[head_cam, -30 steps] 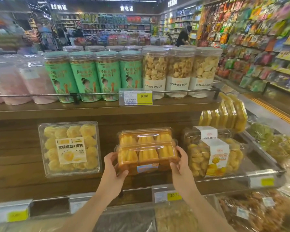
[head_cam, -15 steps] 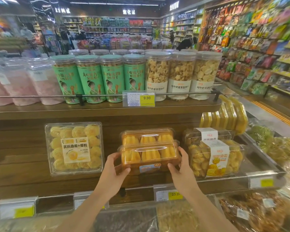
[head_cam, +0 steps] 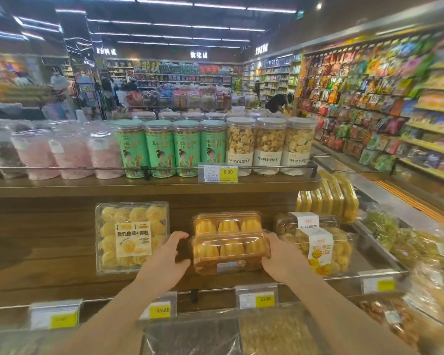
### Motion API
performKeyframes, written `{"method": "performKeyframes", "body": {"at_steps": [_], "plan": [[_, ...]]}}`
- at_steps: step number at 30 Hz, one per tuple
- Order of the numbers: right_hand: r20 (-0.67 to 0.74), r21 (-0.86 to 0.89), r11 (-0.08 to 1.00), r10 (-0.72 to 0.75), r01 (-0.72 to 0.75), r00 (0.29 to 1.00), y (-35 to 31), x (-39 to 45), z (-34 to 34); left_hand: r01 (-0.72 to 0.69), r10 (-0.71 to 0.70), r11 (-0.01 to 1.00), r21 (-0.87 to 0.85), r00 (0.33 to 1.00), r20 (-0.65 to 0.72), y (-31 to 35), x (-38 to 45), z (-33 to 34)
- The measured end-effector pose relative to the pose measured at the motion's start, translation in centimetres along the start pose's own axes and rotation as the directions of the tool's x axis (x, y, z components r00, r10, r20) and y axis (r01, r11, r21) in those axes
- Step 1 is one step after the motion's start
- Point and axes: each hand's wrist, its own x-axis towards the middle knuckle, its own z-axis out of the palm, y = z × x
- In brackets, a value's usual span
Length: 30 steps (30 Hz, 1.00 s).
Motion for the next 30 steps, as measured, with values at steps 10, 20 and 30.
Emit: {"method": "performKeyframes", "body": {"at_steps": [10, 20, 30], "plan": [[-0.002, -0.212, 0.973, -0.099, 0.097, 0.995, -6.2, -6.6, -2.3, -0.066, 0.053, 0.904, 0.422, 0.998, 0.044, -1.4, -6.5, -9.5], [0.125, -0.245, 0.968, -0.029, 0.059, 0.992, -8.2, -8.8, 0.9, -0.139, 0.112, 0.873, 0.468, 0.990, 0.085, -3.3, -8.8, -12.1], [0.129, -0.299, 0.947, -0.085, 0.121, 0.988, -9.3, -7.4, 0.5, -0.110, 0.068, 0.868, 0.483, 0.992, 0.102, -4.1, -8.3, -12.8]]}}
